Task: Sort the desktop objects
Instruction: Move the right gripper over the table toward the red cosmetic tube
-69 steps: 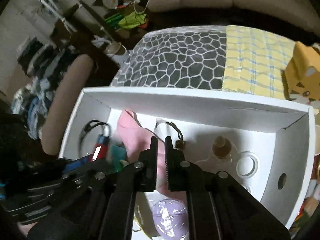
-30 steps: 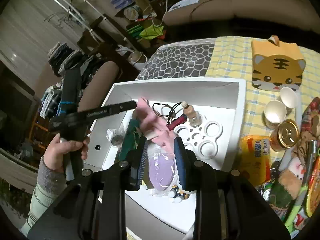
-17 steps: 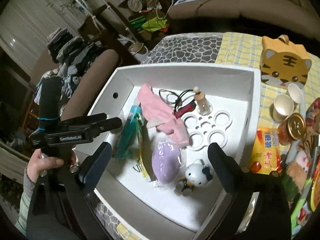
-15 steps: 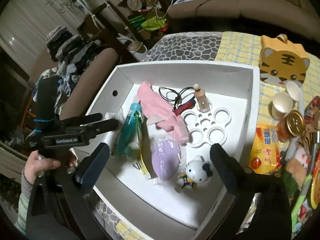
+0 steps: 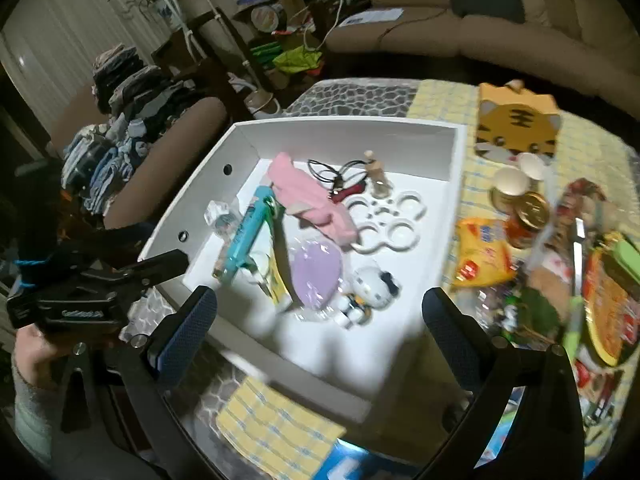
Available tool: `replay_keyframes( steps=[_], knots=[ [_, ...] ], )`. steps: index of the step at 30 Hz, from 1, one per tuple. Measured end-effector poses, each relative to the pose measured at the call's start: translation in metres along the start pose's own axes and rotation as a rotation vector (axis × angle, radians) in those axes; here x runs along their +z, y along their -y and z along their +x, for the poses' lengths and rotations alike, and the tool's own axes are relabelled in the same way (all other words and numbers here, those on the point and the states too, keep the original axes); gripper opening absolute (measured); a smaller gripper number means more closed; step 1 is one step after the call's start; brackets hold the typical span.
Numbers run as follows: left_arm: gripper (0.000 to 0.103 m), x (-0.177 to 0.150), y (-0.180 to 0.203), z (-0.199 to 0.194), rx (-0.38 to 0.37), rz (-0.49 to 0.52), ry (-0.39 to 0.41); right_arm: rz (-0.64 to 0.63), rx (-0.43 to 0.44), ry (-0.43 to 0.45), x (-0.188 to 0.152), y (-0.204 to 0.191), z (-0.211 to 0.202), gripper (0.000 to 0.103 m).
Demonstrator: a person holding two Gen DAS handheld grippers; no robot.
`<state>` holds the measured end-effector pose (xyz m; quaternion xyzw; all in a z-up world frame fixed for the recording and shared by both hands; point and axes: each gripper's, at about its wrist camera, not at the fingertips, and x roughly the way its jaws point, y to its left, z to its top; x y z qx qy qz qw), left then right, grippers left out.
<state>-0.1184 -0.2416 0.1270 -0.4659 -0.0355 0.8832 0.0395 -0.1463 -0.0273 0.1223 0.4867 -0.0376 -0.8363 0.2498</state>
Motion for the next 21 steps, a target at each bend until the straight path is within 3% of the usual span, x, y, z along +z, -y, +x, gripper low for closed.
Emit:
replay_keyframes(
  steps=[5,12,21],
  knots=[
    [0.103,-0.019,0.044,-0.017,0.004,0.056,0.033,-0.006,-0.06,0.034,-0.028,0.013,-0.034,0.103],
    [0.103,-0.039,0.111,-0.026,-0.05,0.103,0.044,0.036,-0.09,0.068,-0.058,0.048,-0.073,0.103],
    [0.103,-0.058,0.193,-0.015,-0.19,0.179,0.029,0.095,-0.091,0.12,-0.104,0.134,-0.139,0.103]
  ],
)
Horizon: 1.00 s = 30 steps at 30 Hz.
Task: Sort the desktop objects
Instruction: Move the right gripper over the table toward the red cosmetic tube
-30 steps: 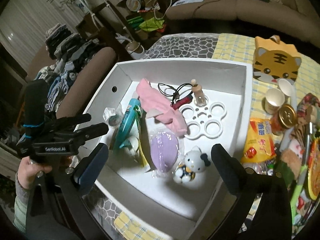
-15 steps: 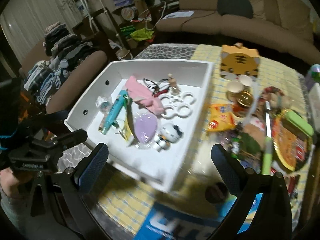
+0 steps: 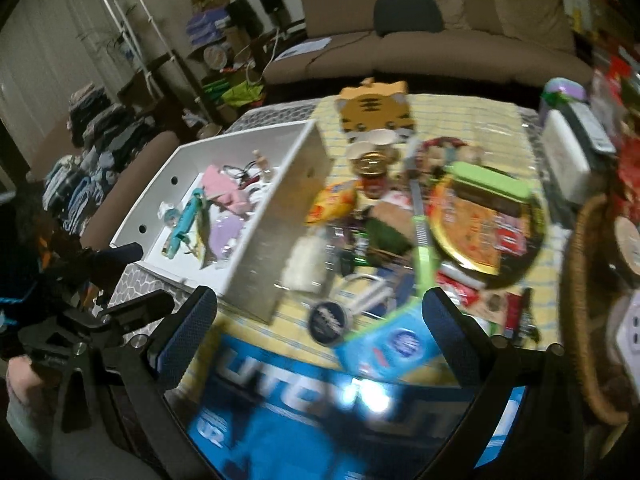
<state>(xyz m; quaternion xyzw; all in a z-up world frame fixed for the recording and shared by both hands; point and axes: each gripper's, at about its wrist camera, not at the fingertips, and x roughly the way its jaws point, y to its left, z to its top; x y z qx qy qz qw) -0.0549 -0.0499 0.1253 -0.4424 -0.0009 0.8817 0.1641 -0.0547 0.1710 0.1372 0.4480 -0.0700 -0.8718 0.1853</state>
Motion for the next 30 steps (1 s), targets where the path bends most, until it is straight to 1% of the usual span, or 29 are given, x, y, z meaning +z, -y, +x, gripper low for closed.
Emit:
replay_keyframes(
  steps=[2,4,5,7,10,11,13,14,15,18,19,20,22,24,28,30],
  knots=[
    [0.103,-0.001,0.015,0.011,-0.004,0.03,-0.003,-0.007,-0.01,0.009,-0.007,0.018,-0.012,0.103],
    [0.103,-0.002,0.031,0.025,-0.029,0.045,-0.012,0.017,-0.009,0.016,-0.015,0.041,-0.024,0.103],
    [0.103,-0.002,0.035,0.031,-0.037,0.047,-0.017,0.051,-0.003,0.026,-0.018,0.057,-0.03,0.103],
    [0.103,-0.003,0.044,0.046,-0.058,0.051,-0.032,0.097,0.009,0.043,-0.022,0.077,-0.036,0.103],
    [0.103,-0.002,0.057,0.065,-0.077,0.062,-0.046,0.163,-0.001,0.065,-0.024,0.106,-0.04,0.099],
    [0.103,-0.001,0.06,0.072,-0.085,0.067,-0.052,0.178,0.002,0.066,-0.024,0.114,-0.039,0.096],
    [0.103,0.001,0.064,0.084,-0.091,0.073,-0.058,0.196,0.003,0.058,-0.022,0.127,-0.032,0.079],
    [0.103,0.002,0.067,0.089,-0.088,0.077,-0.058,0.191,-0.007,0.041,-0.021,0.13,-0.024,0.063],
    [0.103,0.004,0.069,0.094,-0.084,0.084,-0.056,0.179,-0.023,0.022,-0.02,0.131,-0.017,0.055],
    [0.103,0.009,0.076,0.105,-0.073,0.11,-0.046,0.15,-0.065,-0.051,-0.019,0.136,0.012,0.053],
    [0.103,0.01,0.076,0.107,-0.07,0.114,-0.043,0.151,-0.066,-0.068,-0.019,0.138,0.02,0.052],
    [0.103,0.01,0.077,0.108,-0.067,0.117,-0.04,0.155,-0.065,-0.083,-0.019,0.14,0.029,0.05],
    [0.103,0.01,0.079,0.112,-0.072,0.119,-0.035,0.164,-0.086,-0.124,-0.021,0.145,0.048,0.041],
    [0.103,0.008,0.077,0.115,-0.095,0.097,-0.034,0.163,-0.128,-0.162,-0.022,0.149,0.065,0.034],
    [0.103,0.007,0.074,0.119,-0.09,0.088,-0.041,0.146,-0.198,-0.212,-0.024,0.152,0.09,0.031],
    [0.103,0.007,0.07,0.119,-0.098,0.074,-0.043,0.122,-0.259,-0.237,-0.025,0.151,0.101,0.031]
  ],
)
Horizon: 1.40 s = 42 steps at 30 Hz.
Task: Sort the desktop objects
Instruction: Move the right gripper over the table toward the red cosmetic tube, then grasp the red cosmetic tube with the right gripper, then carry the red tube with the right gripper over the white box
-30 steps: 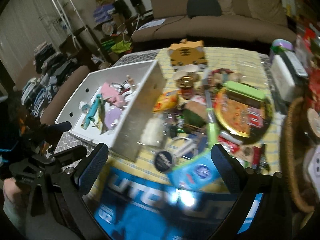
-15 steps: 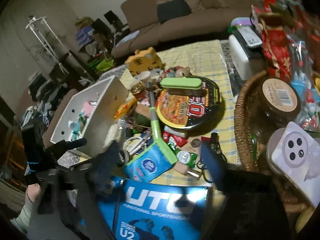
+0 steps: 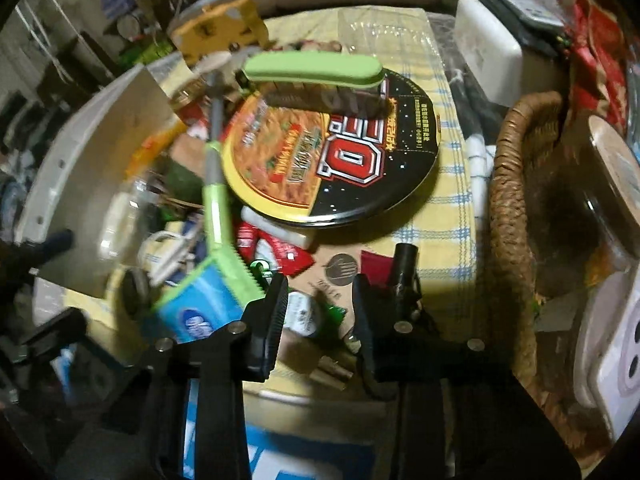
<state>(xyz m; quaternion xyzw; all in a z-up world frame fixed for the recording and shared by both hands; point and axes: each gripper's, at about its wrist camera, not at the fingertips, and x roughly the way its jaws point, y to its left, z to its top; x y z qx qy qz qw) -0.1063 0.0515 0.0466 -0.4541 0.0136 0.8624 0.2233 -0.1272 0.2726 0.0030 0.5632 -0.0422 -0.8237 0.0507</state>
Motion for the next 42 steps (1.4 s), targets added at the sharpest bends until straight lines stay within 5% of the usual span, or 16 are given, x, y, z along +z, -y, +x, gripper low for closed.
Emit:
replay_keyframes(
  steps=[5,11,14,19,28,38,41,42],
  knots=[
    [0.103,-0.001,-0.011,0.001,0.002,-0.026,-0.009,-0.002,-0.094,-0.051,-0.001,0.0,0.019,0.032],
    [0.103,-0.005,-0.011,0.001,-0.006,-0.021,-0.013,0.02,-0.088,-0.076,-0.005,0.005,0.033,0.032],
    [0.103,-0.006,-0.01,0.001,-0.006,-0.015,-0.014,0.016,-0.064,-0.062,-0.007,0.003,0.029,0.019],
    [0.103,-0.006,-0.008,0.0,-0.027,-0.014,-0.007,0.03,0.061,0.007,-0.01,-0.001,0.004,0.019],
    [0.103,-0.004,0.007,-0.008,-0.162,0.009,0.038,0.173,0.587,0.161,-0.006,-0.004,-0.054,0.019],
    [0.101,0.001,0.006,-0.018,-0.242,-0.04,0.097,0.091,0.734,0.167,-0.008,-0.046,-0.066,0.019],
    [0.071,0.001,0.006,-0.018,-0.272,-0.046,0.088,0.056,0.747,0.172,-0.007,-0.058,-0.067,0.019],
    [0.032,0.001,0.006,-0.018,-0.263,-0.049,0.09,0.052,0.765,0.172,-0.008,-0.059,-0.069,0.019]
  ],
)
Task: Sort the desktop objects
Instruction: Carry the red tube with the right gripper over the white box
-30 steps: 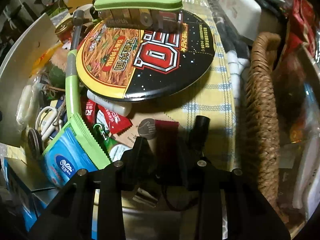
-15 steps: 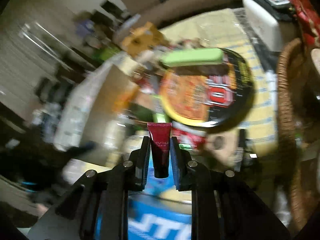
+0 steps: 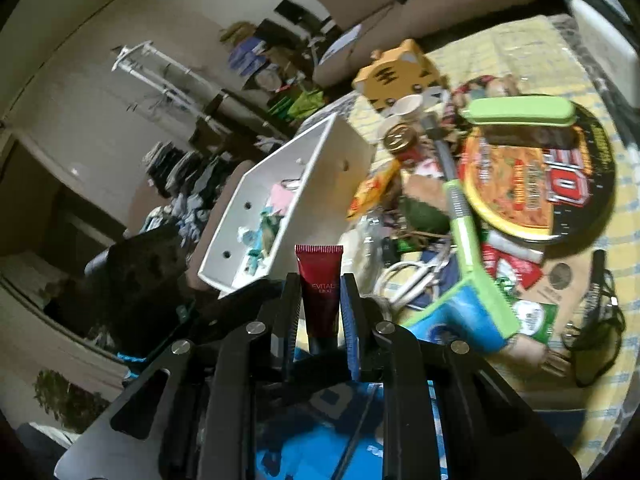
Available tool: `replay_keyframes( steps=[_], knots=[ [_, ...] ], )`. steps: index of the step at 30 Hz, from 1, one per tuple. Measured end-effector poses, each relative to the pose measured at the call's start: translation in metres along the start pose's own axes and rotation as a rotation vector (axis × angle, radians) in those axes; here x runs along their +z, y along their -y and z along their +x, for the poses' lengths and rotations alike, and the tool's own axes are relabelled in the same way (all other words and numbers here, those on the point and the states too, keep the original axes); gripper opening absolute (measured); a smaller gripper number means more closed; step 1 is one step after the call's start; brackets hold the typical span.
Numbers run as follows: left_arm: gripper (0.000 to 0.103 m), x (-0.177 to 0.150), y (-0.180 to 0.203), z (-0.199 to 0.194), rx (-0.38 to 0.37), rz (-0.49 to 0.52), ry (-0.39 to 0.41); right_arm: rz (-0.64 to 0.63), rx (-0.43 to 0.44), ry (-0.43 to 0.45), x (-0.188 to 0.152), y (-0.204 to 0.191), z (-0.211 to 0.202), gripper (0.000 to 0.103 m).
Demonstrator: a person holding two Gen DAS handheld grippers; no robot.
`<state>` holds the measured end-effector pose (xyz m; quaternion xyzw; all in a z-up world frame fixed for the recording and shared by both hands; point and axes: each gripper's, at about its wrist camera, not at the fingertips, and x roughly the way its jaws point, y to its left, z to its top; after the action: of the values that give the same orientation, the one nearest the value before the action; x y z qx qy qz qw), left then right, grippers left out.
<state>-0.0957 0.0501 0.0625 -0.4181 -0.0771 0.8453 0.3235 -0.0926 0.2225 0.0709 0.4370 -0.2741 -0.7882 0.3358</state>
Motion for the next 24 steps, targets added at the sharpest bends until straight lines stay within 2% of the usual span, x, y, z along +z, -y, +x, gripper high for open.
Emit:
replay_keyframes(
  steps=[1,6,9,12,14,15,16,18,20,24],
  knots=[
    [0.014,0.0,-0.001,0.0,0.009,-0.003,0.001,0.003,0.018,-0.004,0.0,-0.001,0.001,0.019],
    [0.015,0.001,-0.003,-0.003,-0.074,-0.007,0.003,0.003,0.04,-0.009,-0.003,-0.003,0.0,0.018],
    [0.014,0.001,0.004,-0.004,-0.075,0.031,-0.001,0.012,0.051,-0.008,-0.004,-0.001,0.0,0.017],
    [0.014,0.002,0.0,-0.008,0.003,0.042,0.009,0.01,-0.007,0.002,-0.002,0.001,-0.005,0.017],
    [0.024,0.008,-0.017,-0.019,0.059,-0.022,0.048,0.017,-0.076,0.026,0.0,0.007,-0.015,0.018],
    [0.041,0.011,-0.026,-0.024,0.072,-0.048,0.059,0.019,-0.108,0.035,0.002,0.01,-0.019,0.018],
    [0.046,0.014,-0.037,-0.031,0.084,-0.079,0.074,0.019,-0.162,0.046,0.003,0.013,-0.023,0.018],
    [0.047,0.017,-0.051,-0.041,0.087,-0.12,0.101,0.019,-0.289,0.049,0.007,0.024,-0.028,0.02],
    [0.049,0.018,-0.059,-0.047,0.085,-0.15,0.109,0.022,-0.368,0.048,0.009,0.035,-0.03,0.02],
    [0.055,0.017,-0.07,-0.046,0.079,-0.206,0.109,0.039,-0.354,0.014,0.011,0.043,-0.018,0.021]
  ],
)
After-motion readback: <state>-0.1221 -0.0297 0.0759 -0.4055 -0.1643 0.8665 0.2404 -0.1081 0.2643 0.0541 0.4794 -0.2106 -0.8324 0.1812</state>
